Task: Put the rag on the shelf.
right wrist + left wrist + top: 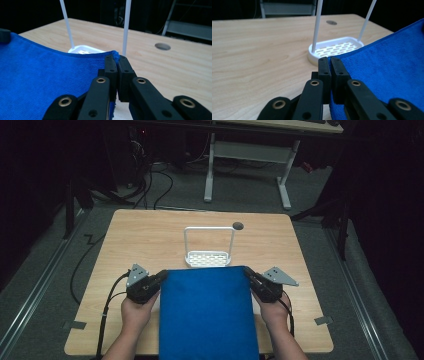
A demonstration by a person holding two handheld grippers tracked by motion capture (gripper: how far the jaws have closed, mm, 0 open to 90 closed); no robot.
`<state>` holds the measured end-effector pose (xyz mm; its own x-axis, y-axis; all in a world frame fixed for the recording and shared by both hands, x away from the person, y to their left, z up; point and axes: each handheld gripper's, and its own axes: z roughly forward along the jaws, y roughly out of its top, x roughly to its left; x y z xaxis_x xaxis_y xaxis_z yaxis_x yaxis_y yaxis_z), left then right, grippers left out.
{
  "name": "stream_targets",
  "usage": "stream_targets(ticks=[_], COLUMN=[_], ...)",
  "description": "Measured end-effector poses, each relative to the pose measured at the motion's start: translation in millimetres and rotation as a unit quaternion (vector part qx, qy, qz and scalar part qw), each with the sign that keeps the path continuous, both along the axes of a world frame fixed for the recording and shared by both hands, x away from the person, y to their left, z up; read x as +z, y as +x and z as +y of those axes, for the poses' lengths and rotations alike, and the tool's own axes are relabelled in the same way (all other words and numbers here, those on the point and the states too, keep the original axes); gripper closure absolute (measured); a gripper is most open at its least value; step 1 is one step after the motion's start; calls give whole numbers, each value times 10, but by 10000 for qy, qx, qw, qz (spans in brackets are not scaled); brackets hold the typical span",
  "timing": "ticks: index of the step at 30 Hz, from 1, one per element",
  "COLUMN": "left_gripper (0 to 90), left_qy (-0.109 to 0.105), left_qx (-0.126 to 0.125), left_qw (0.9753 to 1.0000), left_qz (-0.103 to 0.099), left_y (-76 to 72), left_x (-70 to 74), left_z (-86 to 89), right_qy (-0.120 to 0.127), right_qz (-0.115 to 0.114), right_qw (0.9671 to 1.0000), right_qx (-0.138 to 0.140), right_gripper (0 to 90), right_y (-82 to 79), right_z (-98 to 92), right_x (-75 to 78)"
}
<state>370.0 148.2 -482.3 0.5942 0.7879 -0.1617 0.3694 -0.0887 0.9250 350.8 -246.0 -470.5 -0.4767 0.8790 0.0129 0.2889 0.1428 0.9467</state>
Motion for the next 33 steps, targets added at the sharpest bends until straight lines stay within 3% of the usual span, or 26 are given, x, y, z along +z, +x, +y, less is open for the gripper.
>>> stream_targets(ticks=[5,8,9,10,11,12,13,16,23,33], left_gripper=[876,876,876,876,876,876,877,877,877,878], left_qy=[-58,-72,-72,-47,-47,-56,-56,-86,-138,-161], left_qx=[83,142,142,165,165,188,188,228,275,278], left_qw=[9998,9993,9993,9987,9987,9981,9981,9963,9934,9884], left_qz=[-181,-352,-352,-487,-487,-591,-591,-819,-1104,-1485], left_y=[-8,34,34,60,60,92,92,143,212,249], left_x=[135,312,312,429,429,546,546,749,1021,1361], left_z=[18,6,6,-8,-8,-13,-13,-18,-12,-20], right_qy=[65,120,120,166,166,223,223,269,337,336], right_qz=[-213,-355,-355,-457,-457,-563,-563,-789,-1108,-1404], right_qw=[9998,9993,9993,9988,9988,9981,9981,9965,9932,9895], right_qx=[-11,-26,-26,-49,-49,-82,-82,-112,-112,-57], right_gripper=[887,888,888,888,888,887,887,887,887,888], right_y=[28,62,62,80,80,93,93,128,184,220], right_z=[-9,-6,-6,-9,-9,-21,-21,-43,-66,-38], right_x=[123,211,211,284,284,361,361,543,877,1201])
